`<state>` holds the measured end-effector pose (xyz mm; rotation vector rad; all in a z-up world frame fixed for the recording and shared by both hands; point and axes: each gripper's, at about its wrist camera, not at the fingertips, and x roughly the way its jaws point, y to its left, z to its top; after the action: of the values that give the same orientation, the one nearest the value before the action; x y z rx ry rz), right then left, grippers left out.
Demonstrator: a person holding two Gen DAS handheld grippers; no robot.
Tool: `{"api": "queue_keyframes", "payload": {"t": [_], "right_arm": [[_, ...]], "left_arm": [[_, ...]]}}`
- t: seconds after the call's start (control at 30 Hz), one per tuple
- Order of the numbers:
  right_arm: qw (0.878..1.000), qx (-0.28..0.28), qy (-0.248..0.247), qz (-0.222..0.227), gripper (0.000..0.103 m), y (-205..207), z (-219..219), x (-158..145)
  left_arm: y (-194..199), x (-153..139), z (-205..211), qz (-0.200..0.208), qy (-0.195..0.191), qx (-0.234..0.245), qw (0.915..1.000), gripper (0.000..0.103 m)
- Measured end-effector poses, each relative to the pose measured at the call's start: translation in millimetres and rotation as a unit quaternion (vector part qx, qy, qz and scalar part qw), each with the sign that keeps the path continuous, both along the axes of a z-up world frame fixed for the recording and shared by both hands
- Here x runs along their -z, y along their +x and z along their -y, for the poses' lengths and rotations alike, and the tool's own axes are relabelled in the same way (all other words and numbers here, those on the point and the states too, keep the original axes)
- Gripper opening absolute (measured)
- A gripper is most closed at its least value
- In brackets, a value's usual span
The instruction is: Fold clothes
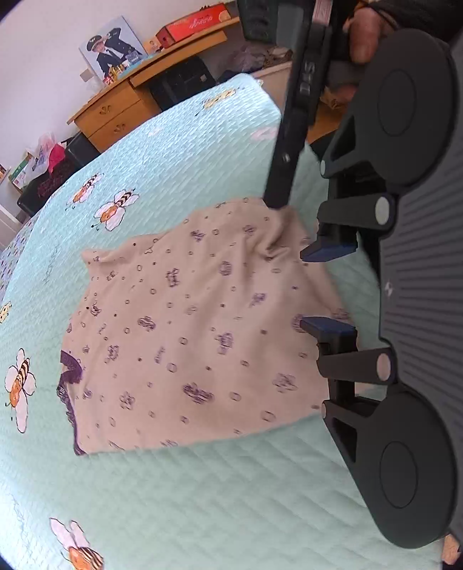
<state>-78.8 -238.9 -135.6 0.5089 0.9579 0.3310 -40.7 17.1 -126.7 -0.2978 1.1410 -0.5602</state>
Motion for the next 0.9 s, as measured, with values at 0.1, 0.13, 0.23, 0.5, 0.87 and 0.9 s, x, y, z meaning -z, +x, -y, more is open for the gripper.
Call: {"api": "queue_keyframes", "payload": {"t": [0.1,0.13,0.23,0.5,0.87,0.9], "right_arm": [[0.995,0.019,0.088,-0.04,0.046,-16,2,16],[0.993,0.026,0.11,-0.042,0.046,-22,2,19],[0.983,0.069,0.165,-0.047,0.047,-24,3,30],[0.954,0.107,0.262,-0.102,0.047,-11,-15,54],[0.917,0.13,0.345,-0.152,0.047,-9,-43,76],[0.918,0.14,0.334,-0.163,0.047,-12,-43,74]], "left_arm": [[0,24,-10,-0.027,-0.029,-0.02,0.999,0.036],[1,29,-11,-0.032,-0.035,-0.031,0.9984,0.036],[3,28,-11,-0.023,-0.032,-0.034,0.9986,0.035],[-12,1,-40,0.034,0.015,-0.058,0.9976,0.035],[-32,-2,-89,0.037,0.009,-0.118,0.9923,0.035],[-33,-2,-91,0.037,0.006,-0.118,0.9923,0.035]]}}
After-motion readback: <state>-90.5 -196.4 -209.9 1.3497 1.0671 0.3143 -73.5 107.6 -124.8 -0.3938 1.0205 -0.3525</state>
